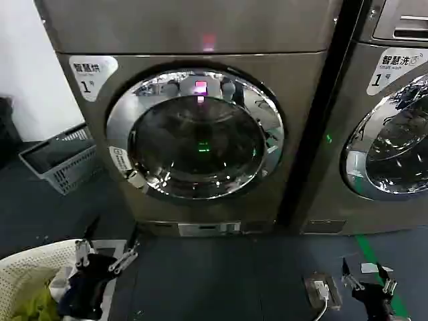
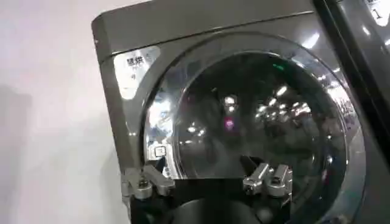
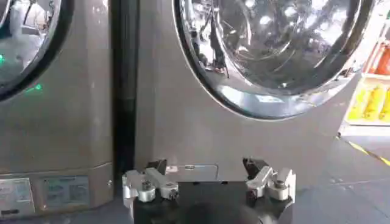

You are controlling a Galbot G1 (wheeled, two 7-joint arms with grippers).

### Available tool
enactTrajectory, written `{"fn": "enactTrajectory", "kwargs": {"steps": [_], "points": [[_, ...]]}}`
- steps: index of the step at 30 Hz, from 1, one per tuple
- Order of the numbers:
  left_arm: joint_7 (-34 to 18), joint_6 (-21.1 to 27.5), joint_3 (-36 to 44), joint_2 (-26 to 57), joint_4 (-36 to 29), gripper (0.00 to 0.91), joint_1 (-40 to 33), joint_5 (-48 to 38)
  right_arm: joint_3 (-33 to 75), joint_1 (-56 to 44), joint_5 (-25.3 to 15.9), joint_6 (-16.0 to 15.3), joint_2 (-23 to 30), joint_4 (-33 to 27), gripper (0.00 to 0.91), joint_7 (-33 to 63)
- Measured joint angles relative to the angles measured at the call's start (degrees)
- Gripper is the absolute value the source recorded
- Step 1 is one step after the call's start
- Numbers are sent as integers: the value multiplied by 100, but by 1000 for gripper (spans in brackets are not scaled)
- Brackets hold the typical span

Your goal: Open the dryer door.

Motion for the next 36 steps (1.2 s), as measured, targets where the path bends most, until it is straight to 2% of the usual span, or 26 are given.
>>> {"fn": "enactTrajectory", "kwargs": {"steps": [7, 18, 25, 36], "points": [[19, -2, 10, 1, -27, 907, 21, 22, -77, 0, 222, 293, -204, 258, 907, -557], [111, -4, 24, 9, -118, 907, 50, 35, -476, 271, 409, 446, -844, 595, 907, -1310], [119, -14, 23, -1, -155, 907, 105, 45, -904, 538, 747, 283, -1309, 801, 907, -1630], [127, -65, 12, 9, -170, 907, 141, 96, -1546, 1227, 874, 139, -2249, 710, 907, -1883]]}}
